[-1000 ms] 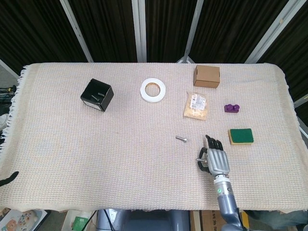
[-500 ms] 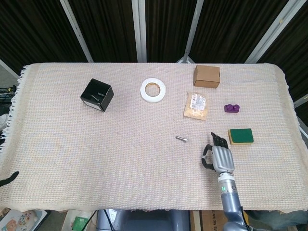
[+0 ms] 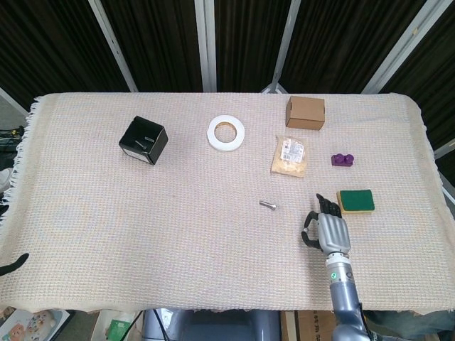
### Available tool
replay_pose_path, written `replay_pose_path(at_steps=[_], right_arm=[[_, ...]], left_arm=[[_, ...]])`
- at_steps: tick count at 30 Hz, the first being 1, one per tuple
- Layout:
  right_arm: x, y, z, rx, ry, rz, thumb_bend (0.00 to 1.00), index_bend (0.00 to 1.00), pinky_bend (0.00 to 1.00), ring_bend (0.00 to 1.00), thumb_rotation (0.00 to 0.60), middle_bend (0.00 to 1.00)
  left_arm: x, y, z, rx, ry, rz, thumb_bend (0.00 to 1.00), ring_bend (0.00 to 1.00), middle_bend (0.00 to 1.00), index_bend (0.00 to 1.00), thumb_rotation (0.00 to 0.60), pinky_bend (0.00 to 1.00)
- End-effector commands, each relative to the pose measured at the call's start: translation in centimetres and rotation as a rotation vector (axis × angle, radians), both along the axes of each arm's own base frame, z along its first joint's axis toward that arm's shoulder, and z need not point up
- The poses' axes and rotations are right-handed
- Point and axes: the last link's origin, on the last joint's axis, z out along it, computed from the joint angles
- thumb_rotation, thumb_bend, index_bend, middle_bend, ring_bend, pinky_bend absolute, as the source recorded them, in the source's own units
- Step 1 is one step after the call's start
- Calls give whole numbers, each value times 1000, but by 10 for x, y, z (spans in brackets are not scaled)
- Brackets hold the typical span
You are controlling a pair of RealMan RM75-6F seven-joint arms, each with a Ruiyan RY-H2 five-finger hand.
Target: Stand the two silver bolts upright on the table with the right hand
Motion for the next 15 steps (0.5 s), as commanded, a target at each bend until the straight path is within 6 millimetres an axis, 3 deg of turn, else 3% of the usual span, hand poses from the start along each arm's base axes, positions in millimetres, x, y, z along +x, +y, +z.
replay_pose_path(at_steps=[1,15], right_arm=[[0,-1,0,3,0,-3,356,591,23,3,600,0],[-1,-4,3,4,-2,-16,355,591,22,3,600,0]], left_arm=[[0,0,0,1,0,1,147,7,123,136,600,81],[0,0,0,-3,1,2,147,7,123,136,600,81]])
